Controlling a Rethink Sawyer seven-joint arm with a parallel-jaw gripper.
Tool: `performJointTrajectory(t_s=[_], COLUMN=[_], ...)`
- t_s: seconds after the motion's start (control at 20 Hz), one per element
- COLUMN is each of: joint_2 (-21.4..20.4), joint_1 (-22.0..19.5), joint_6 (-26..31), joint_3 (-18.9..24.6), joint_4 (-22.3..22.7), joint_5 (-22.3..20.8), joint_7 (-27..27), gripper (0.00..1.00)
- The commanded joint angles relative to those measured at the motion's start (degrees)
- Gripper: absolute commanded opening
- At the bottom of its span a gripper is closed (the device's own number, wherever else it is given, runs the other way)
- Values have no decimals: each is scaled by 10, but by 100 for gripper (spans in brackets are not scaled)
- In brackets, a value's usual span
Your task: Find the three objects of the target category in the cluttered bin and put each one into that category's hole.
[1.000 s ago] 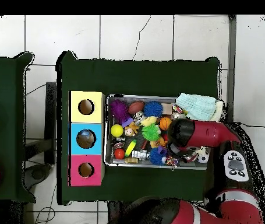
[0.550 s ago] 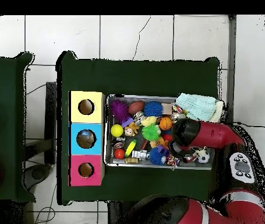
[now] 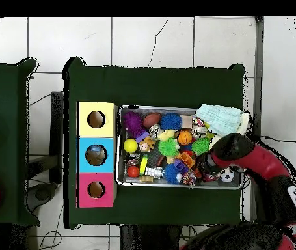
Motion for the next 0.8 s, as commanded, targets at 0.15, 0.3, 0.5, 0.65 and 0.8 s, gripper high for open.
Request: performJointTrajectory(t_s=[0.15,0.3,0.5,0.65,0.8], joint_2=[143,137,135,128,107], joint_1=[-61,-68,-81,-89,-97], joint_6=[-18,12,25,12,-7], joint_3=[164,177,186,196,212], joint_4=[138,148,156,177,215], joint_5=[96,114,119,120,130], joint_7=[-141,-122,-111,-105,-90], gripper=[100,100,100,100,100])
